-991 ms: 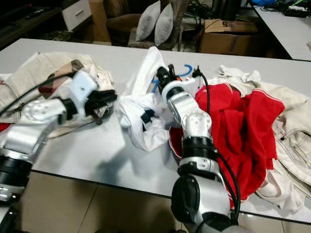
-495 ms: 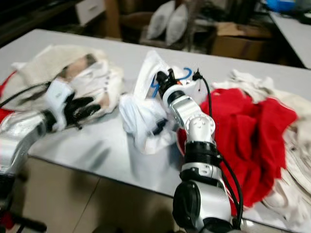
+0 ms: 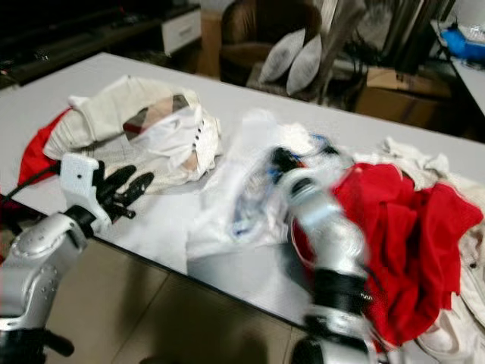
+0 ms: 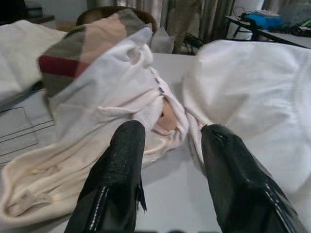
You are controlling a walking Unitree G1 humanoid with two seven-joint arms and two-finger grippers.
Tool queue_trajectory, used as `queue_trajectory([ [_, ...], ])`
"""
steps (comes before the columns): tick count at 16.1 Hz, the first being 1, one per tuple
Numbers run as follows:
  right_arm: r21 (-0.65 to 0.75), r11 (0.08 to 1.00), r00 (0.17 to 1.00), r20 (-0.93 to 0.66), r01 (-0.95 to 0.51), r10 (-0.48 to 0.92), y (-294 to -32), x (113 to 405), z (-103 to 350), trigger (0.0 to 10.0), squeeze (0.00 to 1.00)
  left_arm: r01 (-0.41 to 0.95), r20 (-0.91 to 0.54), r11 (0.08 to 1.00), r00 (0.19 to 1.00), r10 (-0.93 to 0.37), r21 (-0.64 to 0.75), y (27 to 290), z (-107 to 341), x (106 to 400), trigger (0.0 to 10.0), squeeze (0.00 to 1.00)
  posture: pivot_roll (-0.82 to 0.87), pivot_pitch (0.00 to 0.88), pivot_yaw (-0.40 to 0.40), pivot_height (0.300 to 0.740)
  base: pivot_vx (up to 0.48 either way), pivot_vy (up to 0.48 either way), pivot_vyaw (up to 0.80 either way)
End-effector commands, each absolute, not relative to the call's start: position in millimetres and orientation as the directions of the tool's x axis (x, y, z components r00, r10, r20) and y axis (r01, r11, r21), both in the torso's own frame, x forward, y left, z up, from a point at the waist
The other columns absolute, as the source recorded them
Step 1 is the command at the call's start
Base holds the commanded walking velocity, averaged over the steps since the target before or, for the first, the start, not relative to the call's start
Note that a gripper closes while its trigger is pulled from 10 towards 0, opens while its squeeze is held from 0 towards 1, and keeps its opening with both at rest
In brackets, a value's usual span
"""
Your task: Hang hanger
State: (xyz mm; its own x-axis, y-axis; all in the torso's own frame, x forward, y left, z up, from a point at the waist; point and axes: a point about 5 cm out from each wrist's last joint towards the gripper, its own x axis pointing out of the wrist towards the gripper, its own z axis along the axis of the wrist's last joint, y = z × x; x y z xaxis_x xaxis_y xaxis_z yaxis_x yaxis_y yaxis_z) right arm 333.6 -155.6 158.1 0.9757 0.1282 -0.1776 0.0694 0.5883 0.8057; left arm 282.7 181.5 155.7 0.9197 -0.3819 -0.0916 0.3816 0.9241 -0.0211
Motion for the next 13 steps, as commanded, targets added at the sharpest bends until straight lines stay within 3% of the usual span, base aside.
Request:
queue_trajectory([
  [1,0.813,0.578,0.980,-0.168,0.074,0.110,-163,331,163,10.0,0.00,0.389,-0.104,0.921,0.916,-0.388,-0.018,175,156,283,10.0,0.00,0.03,0.034,-0.026,0.740,0.000,0.000,0.00],
  [4,0.805,0.576,0.979,-0.201,0.139,0.044,-172,328,169,10.0,0.00,0.395,-0.136,0.919,0.910,-0.392,-0.004,171,155,280,10.0,0.00,-0.02,0.056,-0.026,0.740,0.000,0.000,0.00],
  [9,0.816,0.527,0.969,-0.238,0.238,-0.070,-194,321,172,10.0,0.00,0.390,-0.149,0.921,0.912,-0.383,0.016,169,153,287,10.0,0.00,-0.07,0.023,-0.036,0.740,0.000,0.000,0.00],
  [13,0.808,0.544,0.971,-0.231,0.228,-0.064,-196,320,177,10.0,0.00,0.402,-0.142,0.916,0.907,-0.396,0.009,163,154,290,10.0,0.00,-0.08,0.015,-0.035,0.740,-0.272,0.000,0.00],
])
